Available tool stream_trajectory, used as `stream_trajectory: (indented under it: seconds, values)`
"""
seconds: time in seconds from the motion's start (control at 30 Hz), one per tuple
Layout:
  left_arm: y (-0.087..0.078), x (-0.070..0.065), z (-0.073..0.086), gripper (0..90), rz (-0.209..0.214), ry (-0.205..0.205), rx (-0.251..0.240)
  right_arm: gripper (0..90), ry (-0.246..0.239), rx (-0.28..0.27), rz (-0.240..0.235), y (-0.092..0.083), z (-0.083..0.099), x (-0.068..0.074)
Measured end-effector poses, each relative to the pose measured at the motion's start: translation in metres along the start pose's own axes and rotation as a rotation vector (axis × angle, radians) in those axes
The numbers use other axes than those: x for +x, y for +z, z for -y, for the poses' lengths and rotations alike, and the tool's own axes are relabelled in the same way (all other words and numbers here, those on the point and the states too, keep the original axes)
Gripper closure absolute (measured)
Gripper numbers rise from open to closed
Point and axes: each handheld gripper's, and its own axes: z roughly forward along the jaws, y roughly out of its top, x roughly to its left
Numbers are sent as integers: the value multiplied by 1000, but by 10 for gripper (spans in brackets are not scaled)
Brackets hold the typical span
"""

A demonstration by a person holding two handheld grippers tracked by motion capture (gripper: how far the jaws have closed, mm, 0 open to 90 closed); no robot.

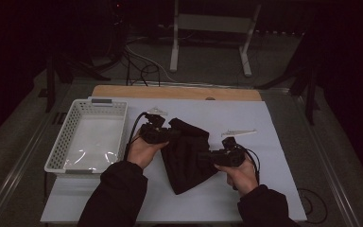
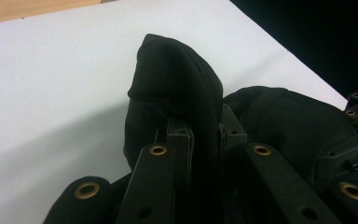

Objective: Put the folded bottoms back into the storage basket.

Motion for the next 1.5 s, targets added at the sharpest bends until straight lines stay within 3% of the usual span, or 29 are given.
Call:
stream_trajectory:
  seconds: [0.83, 1.5]
  values:
    - [-8, 6, -4, 802, -6, -9, -8, 801, 9, -2, -19, 9, -12, 0]
    - [-21, 12, -7, 801, -26, -14, -28, 801, 0, -11, -43, 17, -21, 7]
